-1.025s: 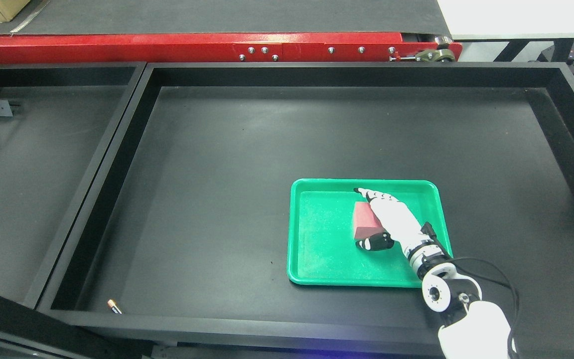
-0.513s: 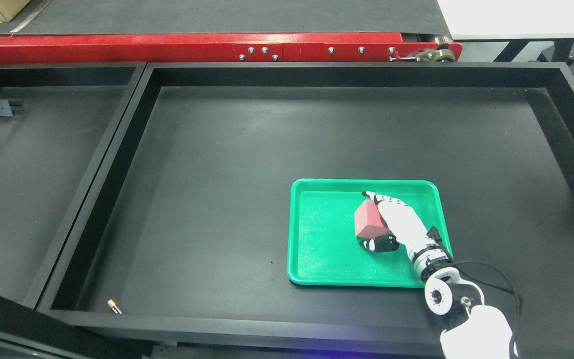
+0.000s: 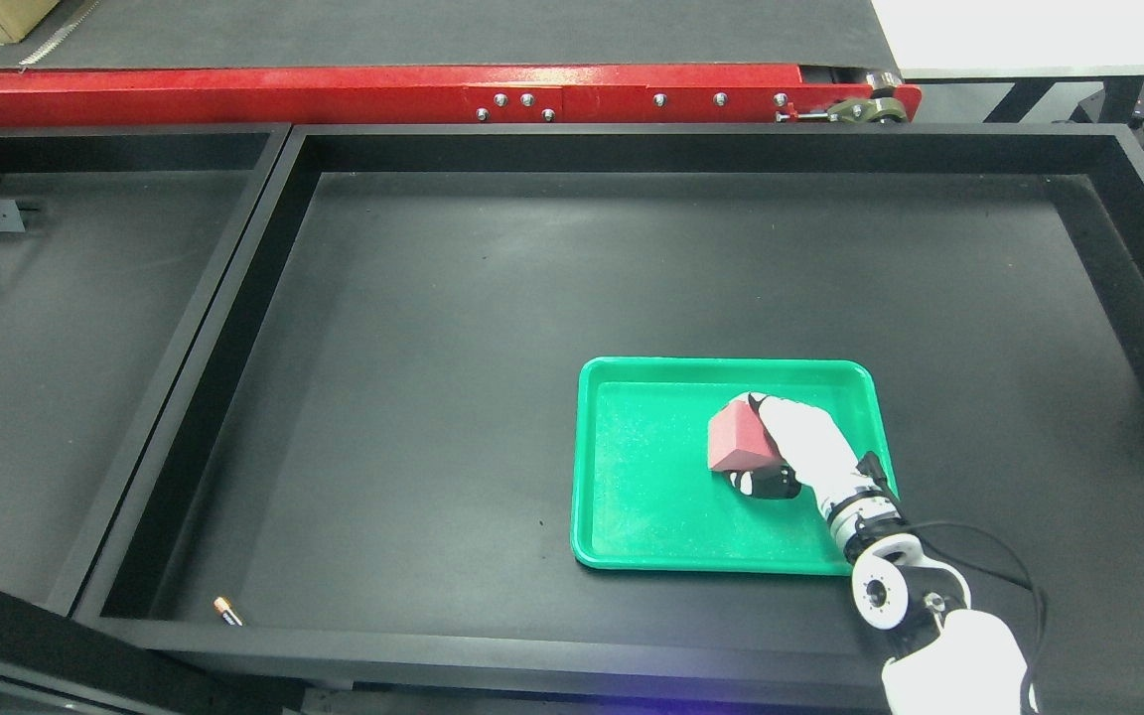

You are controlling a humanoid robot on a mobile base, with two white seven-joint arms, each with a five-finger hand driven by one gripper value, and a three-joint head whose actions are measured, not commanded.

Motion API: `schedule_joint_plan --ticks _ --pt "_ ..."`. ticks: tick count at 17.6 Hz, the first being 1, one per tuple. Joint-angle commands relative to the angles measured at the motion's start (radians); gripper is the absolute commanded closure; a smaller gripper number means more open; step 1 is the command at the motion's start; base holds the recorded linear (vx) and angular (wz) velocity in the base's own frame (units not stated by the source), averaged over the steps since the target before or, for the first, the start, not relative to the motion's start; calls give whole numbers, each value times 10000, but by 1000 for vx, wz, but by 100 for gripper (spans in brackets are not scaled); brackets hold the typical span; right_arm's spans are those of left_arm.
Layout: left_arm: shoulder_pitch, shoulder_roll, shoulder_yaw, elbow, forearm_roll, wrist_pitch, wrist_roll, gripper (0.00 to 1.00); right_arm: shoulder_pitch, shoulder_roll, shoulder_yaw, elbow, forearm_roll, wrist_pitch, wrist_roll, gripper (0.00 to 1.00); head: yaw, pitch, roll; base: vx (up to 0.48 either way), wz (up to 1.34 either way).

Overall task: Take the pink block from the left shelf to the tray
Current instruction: 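Close the right hand fingers around the pink block, then lift the pink block off the green tray with the right hand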

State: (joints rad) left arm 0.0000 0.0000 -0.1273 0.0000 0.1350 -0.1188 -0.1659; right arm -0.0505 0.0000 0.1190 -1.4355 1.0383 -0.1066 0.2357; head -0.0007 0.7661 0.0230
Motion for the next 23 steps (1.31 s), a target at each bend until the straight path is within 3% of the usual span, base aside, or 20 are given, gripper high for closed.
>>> schedule_joint_plan --ticks 1,10,15,23 --pt "199 175 0 -175 0 6 3 0 -32 -175 -637 -18 -44 -299 -713 97 0 0 0 0 0" --pt "199 175 0 -175 0 6 3 0 749 -175 -1281 -1337 -1270 -3304 -3445 95 0 0 0 0 0" --pt "199 175 0 -175 0 6 3 0 1209 -175 -1405 -1735 -1639 -3935 -4962 95 0 0 0 -38 29" --pt "199 175 0 -175 0 6 3 0 1762 -175 -1435 -1966 -1685 -3966 -5424 95 0 0 0 -115 116"
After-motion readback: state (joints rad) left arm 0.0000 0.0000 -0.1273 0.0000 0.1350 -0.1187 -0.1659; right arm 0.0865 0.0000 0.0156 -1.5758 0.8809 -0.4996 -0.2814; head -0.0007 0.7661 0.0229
